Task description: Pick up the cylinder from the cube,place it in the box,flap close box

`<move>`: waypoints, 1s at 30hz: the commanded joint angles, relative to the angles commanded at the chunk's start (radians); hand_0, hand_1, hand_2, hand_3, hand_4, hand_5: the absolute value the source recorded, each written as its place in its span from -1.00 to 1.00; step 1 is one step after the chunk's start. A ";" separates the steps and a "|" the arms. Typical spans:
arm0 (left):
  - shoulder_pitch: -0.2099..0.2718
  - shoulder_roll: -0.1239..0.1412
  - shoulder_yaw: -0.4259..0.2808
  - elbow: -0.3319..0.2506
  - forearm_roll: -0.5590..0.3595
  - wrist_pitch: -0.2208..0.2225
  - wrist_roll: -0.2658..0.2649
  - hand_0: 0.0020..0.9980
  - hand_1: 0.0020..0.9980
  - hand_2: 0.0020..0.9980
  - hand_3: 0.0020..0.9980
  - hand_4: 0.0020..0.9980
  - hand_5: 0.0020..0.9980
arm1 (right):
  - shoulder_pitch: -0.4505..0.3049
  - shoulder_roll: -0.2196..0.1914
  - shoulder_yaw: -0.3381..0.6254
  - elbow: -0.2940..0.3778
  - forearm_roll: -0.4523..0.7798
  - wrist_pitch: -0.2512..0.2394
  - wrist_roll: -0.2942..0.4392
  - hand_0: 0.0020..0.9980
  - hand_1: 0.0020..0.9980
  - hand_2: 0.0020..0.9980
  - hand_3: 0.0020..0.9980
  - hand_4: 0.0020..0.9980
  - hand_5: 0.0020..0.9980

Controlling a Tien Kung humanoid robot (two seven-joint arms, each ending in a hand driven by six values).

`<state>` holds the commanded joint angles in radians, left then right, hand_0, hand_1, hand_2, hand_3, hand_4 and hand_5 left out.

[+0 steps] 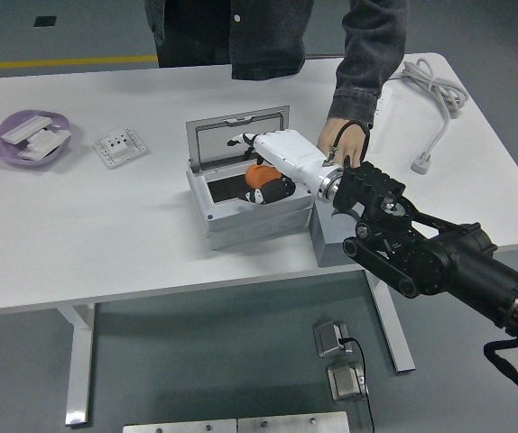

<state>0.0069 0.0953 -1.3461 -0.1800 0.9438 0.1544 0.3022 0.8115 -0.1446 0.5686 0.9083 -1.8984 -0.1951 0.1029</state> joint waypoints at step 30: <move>0.002 -0.005 0.003 0.000 0.000 -0.001 -0.001 0.29 0.10 0.02 0.21 0.15 -0.68 | 0.051 0.013 0.170 -0.018 -0.055 0.023 -0.009 -0.20 -0.03 0.24 0.62 0.76 -0.10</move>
<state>0.0087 0.0904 -1.3434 -0.1800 0.9442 0.1532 0.3014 0.8630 -0.1314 0.7382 0.8900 -1.9537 -0.1722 0.0943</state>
